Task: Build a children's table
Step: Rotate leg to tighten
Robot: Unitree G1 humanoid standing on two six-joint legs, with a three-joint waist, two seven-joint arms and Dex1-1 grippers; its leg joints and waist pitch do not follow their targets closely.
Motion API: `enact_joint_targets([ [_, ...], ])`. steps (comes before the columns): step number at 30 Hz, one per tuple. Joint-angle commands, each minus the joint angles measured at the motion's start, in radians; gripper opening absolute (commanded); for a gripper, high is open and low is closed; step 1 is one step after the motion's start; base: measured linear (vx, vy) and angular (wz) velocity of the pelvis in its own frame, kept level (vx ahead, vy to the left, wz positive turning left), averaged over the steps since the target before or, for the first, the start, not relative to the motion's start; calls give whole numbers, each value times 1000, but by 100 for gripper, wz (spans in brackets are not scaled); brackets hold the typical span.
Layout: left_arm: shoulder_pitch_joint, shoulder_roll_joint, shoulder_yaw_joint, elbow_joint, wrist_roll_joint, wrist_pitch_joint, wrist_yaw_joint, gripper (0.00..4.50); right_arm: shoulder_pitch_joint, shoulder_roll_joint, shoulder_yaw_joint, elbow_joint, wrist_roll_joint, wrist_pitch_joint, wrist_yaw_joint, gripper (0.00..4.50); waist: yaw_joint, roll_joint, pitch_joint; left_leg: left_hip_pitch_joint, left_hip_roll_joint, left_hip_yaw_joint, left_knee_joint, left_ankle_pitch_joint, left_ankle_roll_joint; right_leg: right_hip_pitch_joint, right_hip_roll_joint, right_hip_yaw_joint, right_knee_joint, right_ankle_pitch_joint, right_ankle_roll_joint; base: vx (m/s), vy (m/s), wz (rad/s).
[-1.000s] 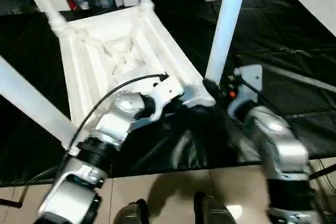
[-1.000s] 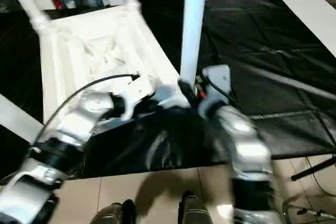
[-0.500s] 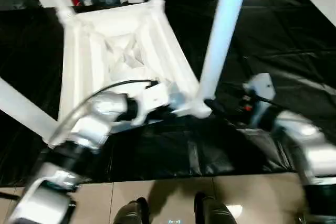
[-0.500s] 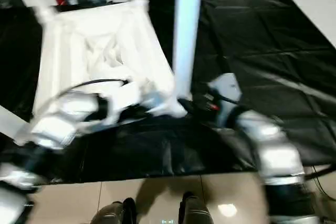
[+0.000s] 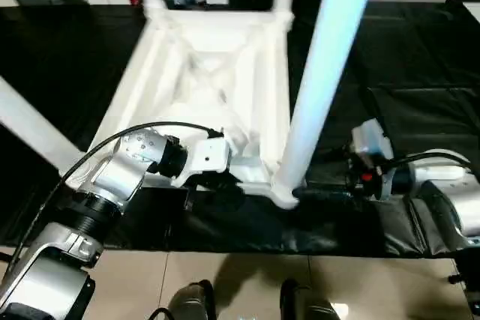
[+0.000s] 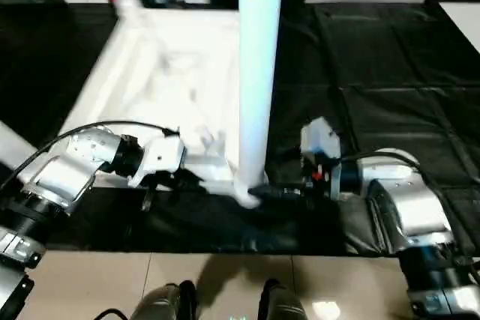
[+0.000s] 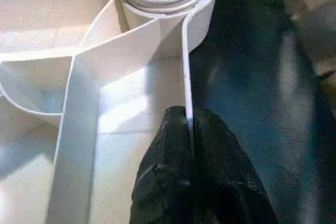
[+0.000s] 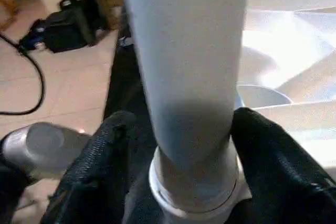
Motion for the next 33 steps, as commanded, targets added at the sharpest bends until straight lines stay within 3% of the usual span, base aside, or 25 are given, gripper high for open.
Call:
enact_joint_targets([
  [1, -15, -6, -51, 0, 23, -42, -53, 0, -18, -9, 24, 19, -7, -15, 36, 292, -6, -21, -95, 27, 54, -8, -66, -248, 92, 58, -54, 43, -69, -411, -237, 0, 0, 0],
  [2, -22, -8, -52, 15, 24, -53, -55, 0, -30, -7, 33, 35, -9, -19, 47, 268, -7, -22, -92, 26, 54, -9, -67, -257, 86, 57, -54, 42, -70, -425, -230, 0, 0, 0],
  [6, -31, -10, -53, 33, 27, -67, -56, 0, -45, -4, 42, 54, -8, -20, 62, 241, -6, -22, -94, 24, 54, -10, -67, -255, 83, 59, -55, 42, -69, -421, -226, 0, 0, 0],
  [12, -38, -10, -44, 62, 34, -77, -37, 0, -46, -5, 55, 57, 5, 0, 88, 198, -4, -24, -98, 22, 55, -7, -64, -211, 105, 59, -53, 43, -61, -347, -247, 0, 0, 0],
  [16, -17, -31, -6, 33, 21, 31, 44, 0, -11, 30, 29, -7, 32, 88, -28, 193, -2, -17, -96, 21, 56, -7, -65, -217, 96, 61, -52, 42, -61, -354, -249, 0, 0, 0],
  [19, -4, -67, 27, -12, 11, 147, 136, 0, 24, 78, 20, -72, 3, 134, -176, 193, -6, -18, -88, 21, 55, -11, -72, -252, 70, 57, -52, 41, -70, -432, -222, 0, 0, 0],
  [22, 3, -125, 56, -71, 0, 263, 233, 0, 44, 173, -5, -121, -33, 213, -385, 192, -21, -20, -80, 20, 45, -18, -74, -314, 34, 56, -54, 34, -83, -567, -168, 0, 0, 0],
  [24, 1, -184, 74, -101, 8, 326, 328, 0, 44, 273, -38, -143, -51, 290, -562, 191, -37, -14, -70, 18, 42, -23, -77, -344, 14, 50, -52, 30, -90, -624, -139, 0, 0, 0],
  [25, -3, -223, 85, -107, 13, 363, 387, 0, 41, 328, -53, -148, -70, 318, -655, 191, -50, -21, -70, 15, 34, -28, -74, -369, 0, 54, -53, 20, -98, -692, -102, 0, 0, 0],
  [27, -17, -306, 107, -107, 29, 431, 517, 0, 33, 436, -79, -153, -111, 364, -835, 191, -71, -14, -62, 26, 27, -30, -68, -409, -7, 38, -51, 9, -121, -777, -57, 0, 0, 0],
  [28, -17, -308, 107, -107, 29, 432, 519, 0, 33, 438, -80, -153, -111, 365, -838, 191, -75, -14, -66, 28, 25, -33, -65, -414, -9, 40, -52, 4, -124, -779, -51, 0, 0, 0],
  [29, -26, -355, 114, -98, 46, 450, 593, 0, 23, 511, -100, -145, -134, 377, -957, 191, -84, -13, -65, 24, 26, -37, -69, -421, -2, 45, -51, -2, -128, -766, -40, 0, 0, 0],
  [30, -33, -380, 116, -86, 51, 448, 624, 0, 14, 548, -113, -130, -135, 364, -1009, 191, -89, 2, -64, 23, 30, -41, -76, -440, 2, 47, -49, -7, -129, -735, -39, 0, 0, 0],
  [32, -38, -398, 114, -81, 53, 452, 636, 0, 8, 569, -116, -118, -137, 348, -1042, 191, -94, -1, -65, 30, 32, -41, -78, -469, 7, 45, -47, -13, -137, -711, -38, 0, 0, 0],
  [33, -41, -406, 110, -79, 54, 453, 637, 0, 7, 578, -118, -110, -143, 325, -1061, 226, -95, 2, -66, 25, 35, -41, -85, -461, 22, 55, -50, -16, -135, -642, -50, 0, 0, 0],
])
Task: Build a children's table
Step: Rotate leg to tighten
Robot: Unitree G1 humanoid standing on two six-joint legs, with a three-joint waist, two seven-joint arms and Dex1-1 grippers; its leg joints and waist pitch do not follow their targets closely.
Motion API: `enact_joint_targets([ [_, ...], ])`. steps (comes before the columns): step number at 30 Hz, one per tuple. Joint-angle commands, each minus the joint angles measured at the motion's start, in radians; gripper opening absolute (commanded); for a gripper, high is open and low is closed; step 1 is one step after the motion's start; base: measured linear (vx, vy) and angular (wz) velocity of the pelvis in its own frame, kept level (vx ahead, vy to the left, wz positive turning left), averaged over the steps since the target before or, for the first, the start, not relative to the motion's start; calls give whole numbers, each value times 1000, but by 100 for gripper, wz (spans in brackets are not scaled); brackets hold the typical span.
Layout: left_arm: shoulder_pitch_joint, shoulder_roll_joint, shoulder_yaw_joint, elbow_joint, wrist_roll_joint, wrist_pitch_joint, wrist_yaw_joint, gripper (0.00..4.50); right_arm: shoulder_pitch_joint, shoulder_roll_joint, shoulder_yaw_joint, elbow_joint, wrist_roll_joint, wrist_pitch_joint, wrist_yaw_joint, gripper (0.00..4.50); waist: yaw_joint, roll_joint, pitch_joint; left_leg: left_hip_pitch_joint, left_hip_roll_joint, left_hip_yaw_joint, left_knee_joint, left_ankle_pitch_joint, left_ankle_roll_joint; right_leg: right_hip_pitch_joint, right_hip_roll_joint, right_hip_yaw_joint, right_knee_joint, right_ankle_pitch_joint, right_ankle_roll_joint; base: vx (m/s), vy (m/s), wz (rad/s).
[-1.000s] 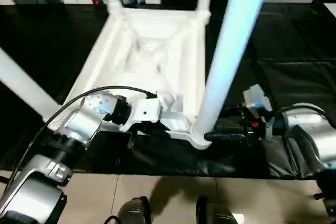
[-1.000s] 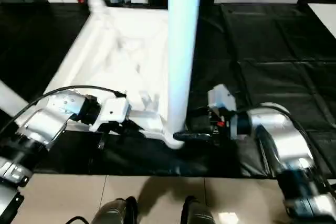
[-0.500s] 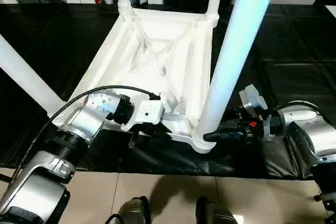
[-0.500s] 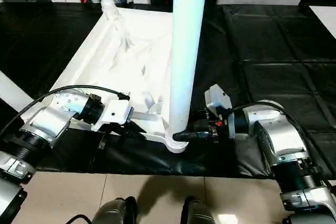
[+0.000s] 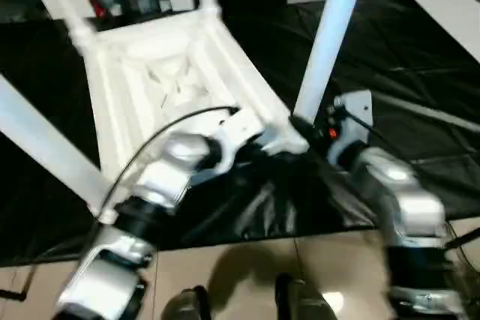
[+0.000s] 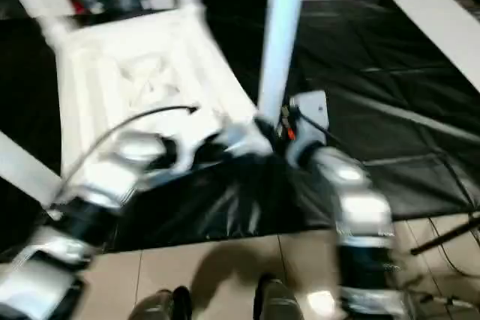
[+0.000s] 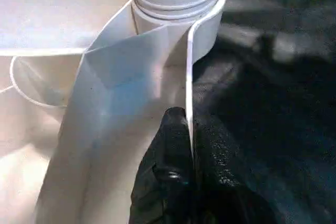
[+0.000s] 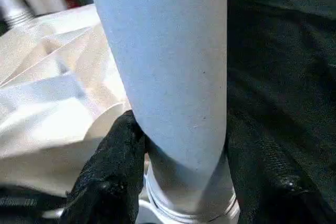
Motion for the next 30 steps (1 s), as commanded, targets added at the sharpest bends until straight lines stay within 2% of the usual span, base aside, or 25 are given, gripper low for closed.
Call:
enact_joint_targets([
  [1, -37, -71, -26, -29, -31, -37, 26, 0, 9, 71, 79, 24, 47, 13, 20, 247, -6, -3, -68, 29, 32, -32, -80, -464, 27, 47, -48, 15, -91, -621, -66, 0, 0, 0],
  [3, -30, -41, -35, -45, -20, -42, -10, 0, 25, 51, 56, 3, 54, 16, 48, 247, -3, -3, -69, 31, 36, -28, -86, -454, 36, 48, -48, 21, -86, -542, -95, 0, 0, 0],
  [5, -14, 15, -44, -54, -22, -83, -78, 0, 50, -42, 57, -15, 46, -21, 148, 280, 3, 0, -70, 35, 39, -26, -89, -457, 34, 48, -47, 26, -81, -499, -115, 0, 0, 0],
  [7, -6, 44, -50, -56, -23, -107, -111, 0, 59, -87, 48, -18, 53, -53, 199, 289, 7, -1, -75, 28, 40, -21, -87, -419, 47, 54, -51, 37, -69, -426, -144, 0, 0, 0],
  [8, -5, 51, -51, -56, -24, -108, -116, 0, 60, -97, 44, -18, 55, -61, 209, 289, 10, -1, -78, 25, 42, -17, -84, -378, 58, 56, -54, 43, -61, -369, -174, 0, 0, 0],
  [9, 4, 79, -54, -56, -32, -141, -161, 0, 68, -147, 34, -20, 67, -85, 270, 309, 14, -6, -84, 22, 39, -13, -81, -333, 71, 63, -53, 44, -55, -327, -193, 0, 0, 0],
  [10, 4, 79, -54, -56, -32, -141, -161, 0, 68, -147, 34, -20, 67, -85, 270, 319, 14, -7, -85, 21, 40, -11, -78, -314, 81, 62, -54, 46, -52, -315, -202, 0, 0, 0],
  [12, 25, 144, -72, -57, -56, -231, -284, 0, 80, -268, 26, -19, 99, -130, 430, 328, 24, -7, -90, 23, 37, -5, -69, -261, 115, 63, -54, 48, -51, -304, -218, 0, 0, 0],
  [13, 29, 156, -76, -59, -65, -248, -314, 0, 83, -293, 27, -17, 104, -143, 465, 334, 25, -10, -92, 20, 37, -3, -66, -242, 120, 64, -54, 51, -47, -290, -219, 47, -55, 8],
  [14, 30, 175, -87, -54, -66, -274, -349, 0, 86, -328, 34, -13, 111, -162, 525, 334, 32, -10, -93, 18, 37, -1, -64, -218, 134, 65, -52, 52, -41, -269, -229, 47, -55, 8],
  [16, 29, 208, -106, -41, -70, -320, -412, 0, 92, -388, 51, -6, 119, -211, 636, 334, 45, -5, -98, 25, 43, 2, -59, -182, 153, 59, -52, 54, -33, -228, -248, 40, -54, 8],
  [17, 24, 220, -110, -28, -75, -338, -441, 0, 90, -412, 56, 1, 130, -227, 687, 334, 51, -12, -98, 19, 43, 3, -57, -151, 161, 62, -48, 55, -24, -189, -263, 37, -51, 8],
  [18, 22, 225, -111, -22, -77, -346, -454, 0, 88, -423, 58, 5, 136, -233, 710, 334, 60, -10, -100, 17, 43, 3, -55, -132, 168, 64, -48, 55, -17, -167, -272, 0, 0, 0],
  [19, 20, 227, -112, -19, -78, -350, -461, 0, 87, -428, 60, 6, 139, -236, 723, 334, 62, -10, -101, 17, 43, 3, -55, -125, 172, 64, -47, 54, -15, -158, -278, 0, 0, 0],
  [20, 4, 254, -124, 9, -86, -390, -530, 0, 80, -474, 78, 14, 174, -258, 864, 334, 66, -11, -102, 18, 46, 3, -54, -117, 179, 65, -47, 53, -13, -150, -284, 0, 0, 0],
  [22, -5, 266, -132, 27, -86, -415, -565, 0, 75, -498, 96, 23, 186, -270, 926, 334, 70, -11, -100, 17, 47, 2, -54, -130, 184, 67, -46, 50, -13, -165, -285, 0, 0, 0],
  [25, -16, 281, -144, 48, -85, -446, -604, 0, 63, -523, 120, 42, 197, -282, 986, 334, 69, -14, -96, 20, 48, 0, -58, -177, 163, 65, -47, 48, -21, -247, -272, 0, 0, 0],
  [27, -33, 295, -161, 77, -83, -490, -657, 0, 40, -548, 155, 76, 202, -298, 1070, 334, 68, -15, -90, 21, 48, -1, -61, -215, 140, 62, -47, 48, -29, -313, -254, 0, 0, 0],
  [29, -41, 298, -167, 89, -82, -509, -680, 0, 24, -551, 171, 100, 197, -305, 1106, 334, 71, -12, -88, 23, 51, -1, -62, -226, 129, 59, -50, 51, -32, -328, -249, 0, 0, 0],
  [30, -41, 298, -167, 89, -82, -509, -680, 0, 24, -551, 171, 100, 197, -305, 1106, 334, 71, -14, -91, 22, 51, -2, -63, -224, 123, 62, -50, 51, -30, -327, -251, 0, 0, 0],
])
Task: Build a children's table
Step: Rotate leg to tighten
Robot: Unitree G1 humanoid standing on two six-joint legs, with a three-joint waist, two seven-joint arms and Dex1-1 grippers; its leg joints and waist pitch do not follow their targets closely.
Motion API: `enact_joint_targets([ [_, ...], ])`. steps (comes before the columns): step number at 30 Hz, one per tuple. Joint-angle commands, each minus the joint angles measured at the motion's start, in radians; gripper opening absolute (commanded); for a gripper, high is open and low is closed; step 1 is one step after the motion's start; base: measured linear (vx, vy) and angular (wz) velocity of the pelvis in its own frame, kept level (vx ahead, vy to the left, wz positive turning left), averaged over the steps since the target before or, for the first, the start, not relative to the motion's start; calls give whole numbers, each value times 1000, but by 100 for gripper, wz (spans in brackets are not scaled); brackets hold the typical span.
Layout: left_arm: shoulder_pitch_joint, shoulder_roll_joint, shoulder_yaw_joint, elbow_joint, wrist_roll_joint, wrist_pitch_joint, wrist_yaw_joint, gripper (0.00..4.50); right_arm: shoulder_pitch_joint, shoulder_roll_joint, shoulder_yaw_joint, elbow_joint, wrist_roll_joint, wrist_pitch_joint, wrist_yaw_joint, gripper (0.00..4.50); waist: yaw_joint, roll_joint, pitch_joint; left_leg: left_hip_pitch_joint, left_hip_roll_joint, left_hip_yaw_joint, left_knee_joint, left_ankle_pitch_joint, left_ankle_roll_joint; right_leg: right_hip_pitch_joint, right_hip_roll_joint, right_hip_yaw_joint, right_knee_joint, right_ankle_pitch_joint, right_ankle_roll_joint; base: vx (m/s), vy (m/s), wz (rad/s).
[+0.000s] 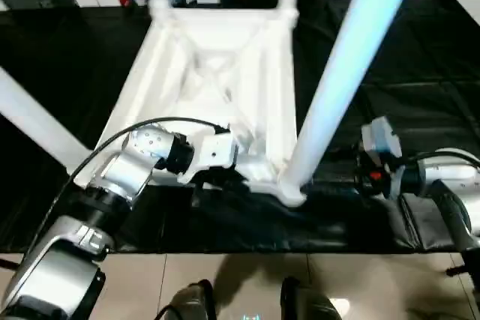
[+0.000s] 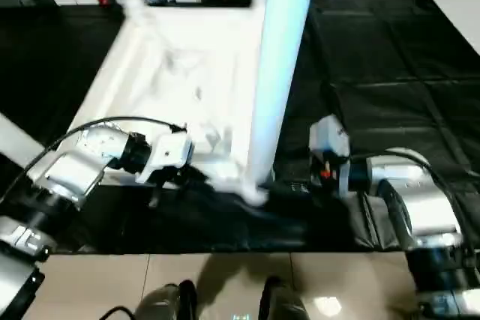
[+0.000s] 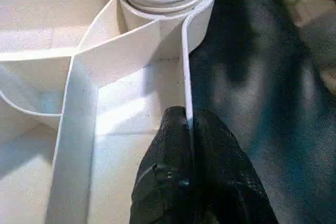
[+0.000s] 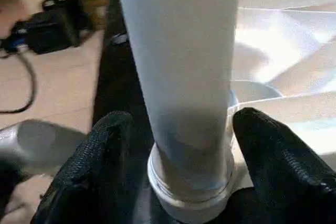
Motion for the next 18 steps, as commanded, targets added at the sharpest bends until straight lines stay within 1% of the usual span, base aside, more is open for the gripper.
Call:
enact_joint_targets([
  [1, -15, 1, -51, -9, 16, -36, -65, 0, -17, -7, 19, 12, 1, -14, 32, 317, -5, -16, -92, 23, 46, -8, -60, -220, 123, 68, -51, 47, -58, -340, -234, 0, 0, 0],
  [2, -21, 1, -53, 1, 16, -47, -73, 0, -28, -5, 28, 27, -1, -17, 47, 317, -5, -19, -93, 22, 45, -8, -59, -214, 125, 68, -51, 47, -57, -331, -237, 0, 0, 0],
  [3, -29, -2, -54, 13, 15, -56, -78, 0, -40, -5, 39, 41, 0, -12, 65, 307, -3, -17, -93, 23, 46, -7, -59, -209, 126, 67, -51, 48, -56, -324, -241, 0, 0, 0],
  [4, -34, -4, -55, 21, 14, -62, -81, 0, -48, -5, 48, 50, 1, -9, 78, 296, -3, -19, -94, 22, 45, -6, -58, -205, 128, 67, -50, 48, -55, -317, -243, 0, 0, 0],
  [5, -41, -6, -54, 33, 14, -70, -85, 0, -57, -5, 58, 58, 3, -8, 90, 296, -1, -20, -94, 21, 45, -7, -57, -198, 133, 68, -52, 48, -53, -310, -247, 0, 0, 0],
  [7, -45, -8, -54, 41, 14, -75, -86, 0, -63, -5, 65, 62, 5, -6, 100, 275, 1, -20, -95, 22, 46, -6, -56, -189, 137, 67, -52, 48, -52, -298, -249, 0, 0, 0],
  [9, -53, -9, -52, 62, 18, -95, -90, 0, -76, -4, 81, 73, 8, -4, 127, 258, 3, -24, -97, 20, 46, -5, -55, -173, 145, 68, -51, 49, -50, -282, -252, 0, 0, 0],
  [10, -54, -8, -51, 65, 18, -98, -91, 0, -79, -4, 85, 75, 10, 1, 135, 253, 4, -23, -98, 21, 46, -5, -54, -168, 147, 68, -53, 49, -48, -278, -255, 0, 0, 0],
  [11, -54, -7, -50, 66, 18, -99, -91, 0, -80, -3, 89, 76, 11, 6, 141, 243, 5, -25, -97, 20, 48, -5, -55, -162, 150, 67, -52, 49, -47, -273, -257, 0, 0, 0],
  [13, -54, -4, -48, 71, 18, -101, -91, 0, -83, -3, 95, 78, 14, 13, 147, 221, 7, -25, -98, 19, 47, -5, -54, -158, 154, 68, -52, 50, -46, -264, -260, 0, 0, 0],
  [16, -56, -1, -46, 83, 18, -104, -88, 0, -85, -5, 104, 82, 20, 28, 158, 200, 7, -24, -99, 19, 47, -6, -53, -150, 157, 68, -52, 48, -44, -260, -260, 0, 0, 0],
  [17, -56, -1, -42, 87, 16, -101, -84, 0, -81, -1, 101, 79, 27, 33, 156, 200, 7, -26, -99, 18, 46, -5, -53, -153, 156, 69, -52, 48, -45, -264, -259, 0, 0, 0],
  [18, -52, -7, -27, 82, 9, -72, -63, 0, -69, 9, 92, 59, 47, 69, 129, 199, 8, -25, -98, 18, 46, -6, -53, -158, 153, 69, -53, 48, -47, -276, -256, 0, 0, 0],
])
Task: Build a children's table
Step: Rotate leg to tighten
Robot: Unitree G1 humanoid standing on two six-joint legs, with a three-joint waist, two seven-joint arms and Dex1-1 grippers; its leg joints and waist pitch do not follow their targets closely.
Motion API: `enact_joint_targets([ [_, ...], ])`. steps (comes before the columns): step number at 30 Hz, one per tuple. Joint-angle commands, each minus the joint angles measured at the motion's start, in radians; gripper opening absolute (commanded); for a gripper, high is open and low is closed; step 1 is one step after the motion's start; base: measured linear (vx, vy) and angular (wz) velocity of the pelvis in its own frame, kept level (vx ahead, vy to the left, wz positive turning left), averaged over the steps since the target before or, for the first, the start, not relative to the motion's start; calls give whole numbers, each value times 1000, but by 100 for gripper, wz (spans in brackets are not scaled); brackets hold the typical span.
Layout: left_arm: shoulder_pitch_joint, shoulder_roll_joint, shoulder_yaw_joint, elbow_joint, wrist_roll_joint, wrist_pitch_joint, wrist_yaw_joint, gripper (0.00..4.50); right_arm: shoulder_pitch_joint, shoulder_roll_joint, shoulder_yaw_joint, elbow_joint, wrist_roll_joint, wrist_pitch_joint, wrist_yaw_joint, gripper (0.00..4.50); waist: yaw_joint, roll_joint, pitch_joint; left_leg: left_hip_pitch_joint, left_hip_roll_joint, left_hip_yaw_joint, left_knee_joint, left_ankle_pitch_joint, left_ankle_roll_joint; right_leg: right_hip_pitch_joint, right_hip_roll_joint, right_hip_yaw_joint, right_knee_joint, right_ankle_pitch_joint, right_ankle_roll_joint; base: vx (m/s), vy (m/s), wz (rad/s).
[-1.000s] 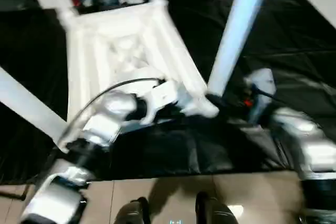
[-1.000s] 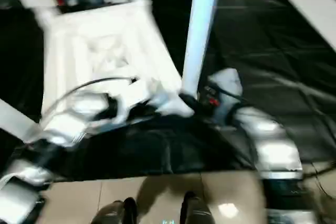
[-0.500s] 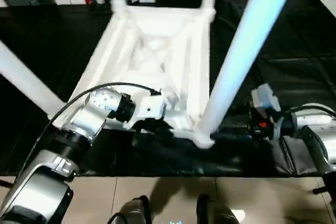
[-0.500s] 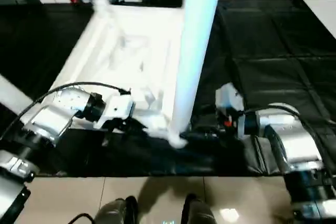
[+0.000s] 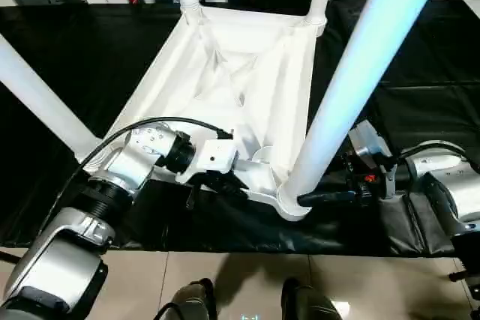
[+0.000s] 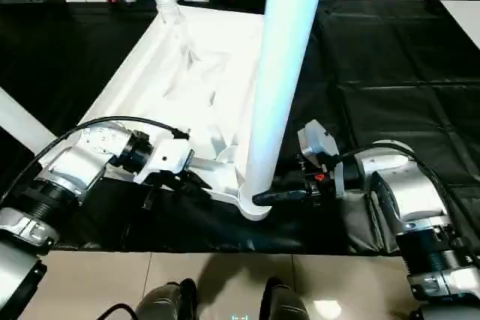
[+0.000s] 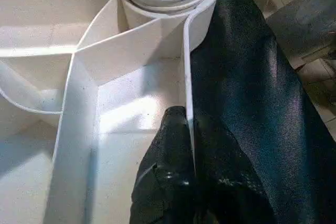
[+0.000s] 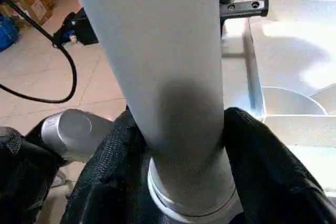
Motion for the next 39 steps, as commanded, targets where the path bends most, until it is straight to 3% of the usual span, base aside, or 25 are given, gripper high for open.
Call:
enact_joint_targets([
  [1, -8, 1, -9, -2, 12, 14, 5, 0, 15, 8, 16, -25, 42, 41, 14, 198, -6, -24, -97, 23, 46, -5, -57, -160, 147, 71, -52, 48, -48, -280, -253, 0, 0, 0],
  [7, 16, -33, 42, -68, 17, 177, 157, 0, 76, 73, -6, -127, 13, 122, -203, 196, -4, -20, -92, 25, 47, -8, -61, -193, 116, 67, -54, 46, -56, -353, -234, 0, 0, 0],
  [8, 24, -54, 54, -99, 19, 228, 209, 0, 89, 113, -14, -149, -9, 151, -299, 195, -12, -23, -89, 20, 46, -11, -66, -213, 89, 72, -55, 45, -58, -407, -209, 0, 0, 0],
  [10, 36, -100, 72, -150, 24, 312, 301, 0, 106, 197, -36, -182, -53, 204, -484, 195, -20, -23, -81, 23, 41, -14, -69, -264, 62, 64, -55, 42, -71, -508, -176, 0, 0, 0],
  [12, 39, -154, 82, -179, 32, 370, 383, 0, 110, 285, -58, -199, -96, 247, -653, 195, -47, -24, -72, 17, 33, -23, -73, -322, 15, 64, -52, 30, -81, -628, -118, -26, 9, -7],
  [16, 25, -243, 95, -179, 42, 436, 502, 0, 103, 417, -87, -200, -161, 289, -883, 193, -84, -24, -66, 29, 18, -31, -64, -418, 1, 53, -52, 4, -120, -773, -29, -25, 12, -8],
  [17, 16, -268, 99, -170, 47, 448, 540, 0, 96, 453, -93, -196, -177, 292, -950, 193, -92, -19, -65, 34, 16, -32, -61, -431, 9, 53, -53, -5, -132, -783, -10, 0, 0, 0],
  [18, 1, -300, 104, -148, 53, 450, 585, 0, 76, 512, -110, -171, -187, 287, -1041, 193, -96, -6, -68, 35, 17, -36, -62, -444, 13, 59, -52, -15, -137, -765, -4, 0, 0, 0],
  [19, -14, -333, 113, -127, 59, 448, 634, 0, 50, 569, -129, -139, -192, 271, -1126, 193, -100, -3, -67, 36, 21, -38, -66, -461, 14, 59, -49, -21, -142, -752, -5, 0, 0, 0],
  [20, -23, -353, 120, -116, 63, 446, 664, 0, 34, 603, -141, -120, -196, 262, -1177, 193, -110, 7, -61, 45, 36, -51, -78, -545, 5, 64, -42, -44, -145, -704, -7, 0, 0, 0],
  [21, -30, -364, 121, -107, 65, 443, 675, 0, 19, 629, -151, -102, -190, 251, -1206, 193, -120, 11, -57, 40, 48, -60, -92, -605, 1, 76, -36, -51, -134, -655, -7, 0, 0, 0],
  [22, -30, -364, 121, -107, 65, 443, 675, 0, 19, 629, -151, -102, -190, 251, -1206, 193, -115, 27, -54, 25, 92, -83, -137, -743, -10, 108, -31, -28, -40, -471, -32, 0, 0, 0],
  [23, -30, -368, 120, -111, 72, 446, 679, 0, 13, 642, -155, -102, -195, 247, -1221, 227, -105, 29, -50, 25, 111, -86, -162, -796, -18, 108, -30, -4, 17, -355, -54, 0, 0, 0],
  [24, -30, -368, 120, -111, 72, 446, 679, 0, 13, 642, -155, -102, -195, 247, -1221, 227, -99, -11, -46, 81, 49, -35, -132, -803, -45, 39, -26, 28, -52, -439, -79, 0, 0, 0],
  [25, -23, -357, 113, -118, 80, 440, 661, 0, 22, 630, -161, -113, -204, 246, -1213, 227, -102, -38, -50, 108, -3, -21, -70, -690, -39, 8, -39, 18, -122, -672, -46, 0, 0, 0],
  [26, -11, -337, 107, -126, 88, 430, 641, 0, 46, 602, -167, -133, -211, 248, -1193, 251, -94, -51, -49, 119, -56, -5, 30, -387, 7, -2, -81, 3, -195, -1006, 43, 10, -54, 8],
  [27, -7, -330, 105, -129, 90, 427, 634, 0, 54, 592, -169, -140, -213, 248, -1186, 268, -89, -46, -48, 76, -48, -15, 14, -304, 27, 44, -100, 13, -183, -1029, 67, 62, -3, -23],
  [28, 0, -320, 101, -133, 93, 422, 625, 0, 66, 577, -172, -150, -216, 249, -1175, 270, -84, -28, -54, 4, -17, -37, -37, -237, 35, 105, -97, 1, -139, -948, 99, 94, 9, -27],
  [29, 9, -301, 96, -139, 97, 407, 615, 0, 90, 547, -174, -172, -221, 238, -1157, 270, -82, -7, -66, 24, 11, -52, -60, -272, 27, 87, -79, -9, -139, -789, 65, 106, 23, -24],
  [30, 9, -301, 96, -139, 97, 407, 615, 0, 90, 547, -174, -172, -221, 238, -1157, 274, -83, -1, -74, 35, 25, -57, -67, -302, 28, 83, -65, -11, -122, -605, -6, 59, 19, 3],
  [31, 17, -280, 93, -139, 99, 390, 603, 0, 121, 501, -180, -198, -220, 218, -1118, 293, -84, -3, -82, 40, 34, -55, -69, -299, 32, 81, -62, -7, -112, -513, -47, 0, 0, 0],
  [32, 23, -254, 88, -128, 108, 347, 592, 0, 158, 457, -208, -229, -191, 193, -1062, 306, -82, -6, -83, 37, 39, -50, -71, -282, 51, 79, -59, 1, -96, -384, -113, 0, 0, 0],
  [34, 23, -243, 93, -116, 111, 337, 594, 0, 176, 429, -238, -251, -167, 192, -1031, 313, -78, -12, -81, 43, 36, -34, -72, -329, 69, 68, -55, 12, -90, -391, -168, 20, 13, 9],
  [35, 24, -235, 96, -108, 111, 319, 592, 0, 189, 407, -268, -267, -147, 190, -1011, 324, -81, -18, -82, 36, 29, -27, -65, -341, 75, 72, -57, 17, -90, -441, -167, 0, 0, 0],
  [39, 24, -224, 115, -94, 102, 301, 600, 0, 222, 344, -329, -319, -70, 160, -916, 363, -78, -18, -93, 21, 33, -25, -61, -231, 121, 80, -58, 27, -70, -337, -188, 0, 0, 0],
])
